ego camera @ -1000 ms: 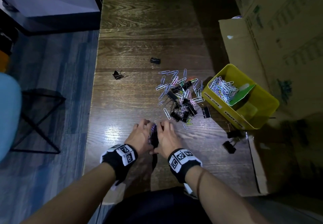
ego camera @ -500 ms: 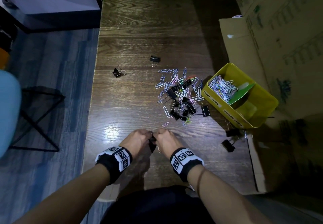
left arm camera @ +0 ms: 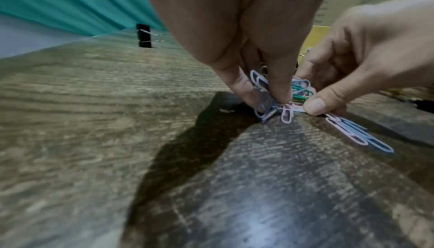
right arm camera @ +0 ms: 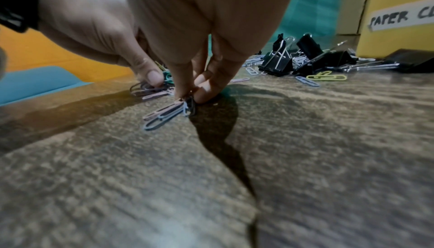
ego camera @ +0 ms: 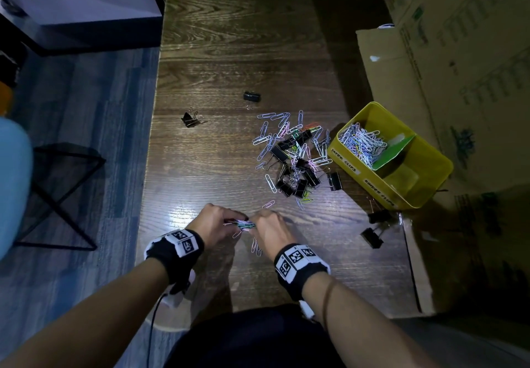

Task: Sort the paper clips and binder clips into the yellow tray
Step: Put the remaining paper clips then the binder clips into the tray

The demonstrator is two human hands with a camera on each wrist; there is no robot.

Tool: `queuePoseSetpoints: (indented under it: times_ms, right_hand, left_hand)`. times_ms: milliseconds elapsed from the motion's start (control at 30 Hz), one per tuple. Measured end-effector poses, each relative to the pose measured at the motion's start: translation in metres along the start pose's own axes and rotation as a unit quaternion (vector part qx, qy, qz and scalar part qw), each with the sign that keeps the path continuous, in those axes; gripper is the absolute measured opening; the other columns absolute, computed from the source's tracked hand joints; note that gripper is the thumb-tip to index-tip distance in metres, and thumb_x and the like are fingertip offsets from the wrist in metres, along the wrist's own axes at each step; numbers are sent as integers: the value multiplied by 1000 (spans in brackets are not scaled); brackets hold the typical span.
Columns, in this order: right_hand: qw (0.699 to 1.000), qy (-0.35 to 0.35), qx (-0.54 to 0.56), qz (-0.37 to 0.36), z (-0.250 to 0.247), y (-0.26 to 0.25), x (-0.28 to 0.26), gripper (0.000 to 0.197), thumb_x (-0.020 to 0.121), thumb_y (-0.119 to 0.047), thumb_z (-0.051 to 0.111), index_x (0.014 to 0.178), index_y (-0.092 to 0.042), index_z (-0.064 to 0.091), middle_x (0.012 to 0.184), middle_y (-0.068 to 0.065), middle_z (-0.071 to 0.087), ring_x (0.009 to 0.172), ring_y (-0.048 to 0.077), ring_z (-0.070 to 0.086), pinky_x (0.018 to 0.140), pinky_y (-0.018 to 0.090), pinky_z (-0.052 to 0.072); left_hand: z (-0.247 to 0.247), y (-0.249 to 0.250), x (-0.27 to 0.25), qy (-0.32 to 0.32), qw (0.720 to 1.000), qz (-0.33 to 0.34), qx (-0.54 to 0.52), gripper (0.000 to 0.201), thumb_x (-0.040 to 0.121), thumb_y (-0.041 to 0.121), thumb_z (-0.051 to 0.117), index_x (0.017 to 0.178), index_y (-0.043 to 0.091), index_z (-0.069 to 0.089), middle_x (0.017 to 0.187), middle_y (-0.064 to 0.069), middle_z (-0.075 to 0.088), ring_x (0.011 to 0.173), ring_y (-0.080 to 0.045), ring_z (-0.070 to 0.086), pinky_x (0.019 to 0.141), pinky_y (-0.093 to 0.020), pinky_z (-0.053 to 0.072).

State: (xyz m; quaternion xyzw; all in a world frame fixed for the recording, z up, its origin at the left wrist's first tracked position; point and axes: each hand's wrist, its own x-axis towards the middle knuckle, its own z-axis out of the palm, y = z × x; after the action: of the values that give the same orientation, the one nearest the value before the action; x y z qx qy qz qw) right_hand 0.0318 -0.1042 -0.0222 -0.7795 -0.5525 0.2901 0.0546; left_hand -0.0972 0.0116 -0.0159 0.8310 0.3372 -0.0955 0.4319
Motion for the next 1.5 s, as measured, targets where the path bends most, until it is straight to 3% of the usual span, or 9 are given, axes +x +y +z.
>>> queuePoseSetpoints:
  times_ms: [133, 267, 400, 533, 667, 900, 1200, 1367, 1500]
  right_hand:
    - [999, -18, 48, -5, 2, 2, 2, 28, 90, -7, 54, 117, -11, 63, 121, 10, 57, 110, 30, 55, 87, 33, 46]
    - [1000, -22, 21, -4, 7, 5, 3, 17, 89, -6, 53, 102, -14, 62, 116, 6, 56, 104, 28, 58, 79, 34, 48]
    - [999, -26, 35, -4, 6, 6, 3, 15, 90, -17, 56, 104, -17, 63, 117, 3, 55, 107, 28, 58, 85, 40, 51]
    - [994, -79, 60, -41, -7, 15, 0, 53, 84, -43, 65, 130, -21, 50, 131, 1, 48, 119, 25, 49, 98, 39, 43]
    - [978, -148, -17, -145, -16, 36, 3, 95, 68, -38, 81, 146, -23, 29, 140, 2, 39, 127, 24, 39, 105, 37, 34]
    - [967, -145, -66, -199, -12, 28, 29, 106, 59, -46, 83, 146, -21, 27, 132, 4, 39, 122, 22, 36, 98, 37, 38]
    - [968, -169, -35, -180, -7, 12, 32, 57, 75, -37, 74, 126, -18, 57, 117, 6, 46, 110, 22, 42, 91, 35, 44]
    - [980, -159, 86, -85, 0, 8, 16, 5, 87, -26, 60, 86, -26, 56, 104, 0, 60, 94, 19, 60, 84, 38, 50]
    - [985, -125, -25, -120, -5, 2, 0, 24, 98, -22, 39, 113, -13, 55, 118, 9, 54, 109, 26, 54, 83, 33, 43]
  left_hand:
    - [-2, -6, -1, -2, 997, -47, -61, 26, 70, 13, 80, 94, 22, 75, 60, 36, 61, 64, -2, 63, 66, -16, 49]
    - [-6, -21, -4, 14, 986, -79, -147, 33, 68, 7, 80, 83, 36, 74, 75, 19, 72, 67, -1, 64, 70, -18, 53]
    - [-11, -29, -9, 49, 970, -104, -212, 30, 68, 2, 78, 85, 27, 74, 69, 14, 72, 59, 1, 62, 62, -13, 50]
    - [-11, -35, -12, 60, 957, -117, -257, 33, 68, 1, 78, 76, 33, 75, 74, 4, 74, 61, -5, 61, 63, -17, 51]
    - [-6, -35, -14, 73, 942, -128, -301, 30, 70, -2, 76, 77, 28, 75, 74, -4, 74, 59, -9, 59, 60, -19, 50]
    - [5, -29, -20, 97, 924, -144, -342, 28, 71, -9, 71, 96, 6, 70, 61, 12, 70, 53, 2, 60, 54, -11, 48]
    - [5, -35, -24, 116, 914, -154, -357, 24, 69, -5, 75, 90, 7, 72, 69, 4, 73, 58, -5, 63, 60, -14, 52]
    - [8, -39, -22, 116, 911, -157, -363, 25, 69, -3, 75, 92, 7, 73, 75, -1, 74, 62, -9, 64, 63, -17, 53]
    - [9, -42, -22, 115, 914, -158, -355, 24, 69, -1, 76, 91, 8, 74, 78, -4, 74, 64, -11, 65, 64, -19, 54]
